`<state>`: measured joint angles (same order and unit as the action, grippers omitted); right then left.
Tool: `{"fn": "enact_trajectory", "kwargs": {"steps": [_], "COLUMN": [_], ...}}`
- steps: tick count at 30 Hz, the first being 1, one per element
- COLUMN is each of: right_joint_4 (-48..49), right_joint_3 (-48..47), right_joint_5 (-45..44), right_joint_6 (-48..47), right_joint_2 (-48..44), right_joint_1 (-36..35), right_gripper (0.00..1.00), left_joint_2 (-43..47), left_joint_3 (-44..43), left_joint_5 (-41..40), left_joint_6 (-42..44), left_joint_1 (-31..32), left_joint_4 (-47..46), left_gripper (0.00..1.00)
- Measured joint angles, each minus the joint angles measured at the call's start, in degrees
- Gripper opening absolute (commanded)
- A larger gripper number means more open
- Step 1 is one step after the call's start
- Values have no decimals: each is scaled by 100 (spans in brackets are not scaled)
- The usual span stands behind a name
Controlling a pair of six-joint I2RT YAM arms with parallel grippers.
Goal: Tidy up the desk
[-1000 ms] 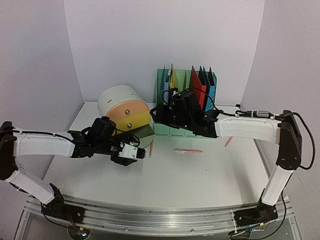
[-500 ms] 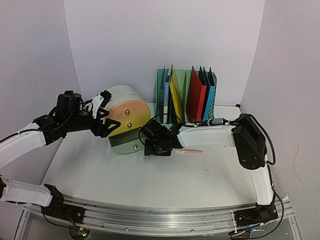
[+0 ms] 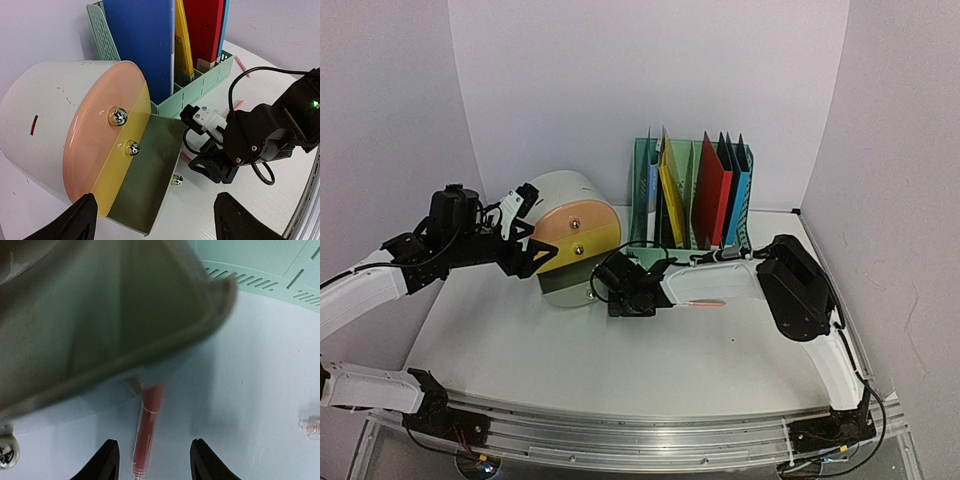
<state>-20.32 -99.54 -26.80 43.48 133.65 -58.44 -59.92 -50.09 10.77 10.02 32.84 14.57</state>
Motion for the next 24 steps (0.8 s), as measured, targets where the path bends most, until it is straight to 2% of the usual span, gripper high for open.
{"fn": "enact_trajectory", "kwargs": {"steps": [3, 7, 13, 20, 24], "right_joint_4": [131, 298, 566, 579, 882], "right_joint_3": [-21, 116, 967, 2001, 2710], "right_joint_5": [-60, -217, -404, -56, 289], "right_joint_6": [0, 128, 502, 774, 647], "right_joint_2": [106, 101, -363, -1151, -1955], "right_joint_1": [3, 1, 5, 66, 91], "right_gripper": [42, 24, 1, 0, 0], "left_joint_2": [0, 0, 0, -6, -85], "left_joint_3": [0, 0, 0, 0, 92], "left_joint_5": [-3, -2, 61, 496, 1164], "left_joint_6": [16, 24, 17, -126, -419], "left_joint_1": [0, 0, 0, 0, 0], "left_joint_4": [0, 0, 0, -14, -253], "left_gripper": [80, 80, 80, 78, 78]}}
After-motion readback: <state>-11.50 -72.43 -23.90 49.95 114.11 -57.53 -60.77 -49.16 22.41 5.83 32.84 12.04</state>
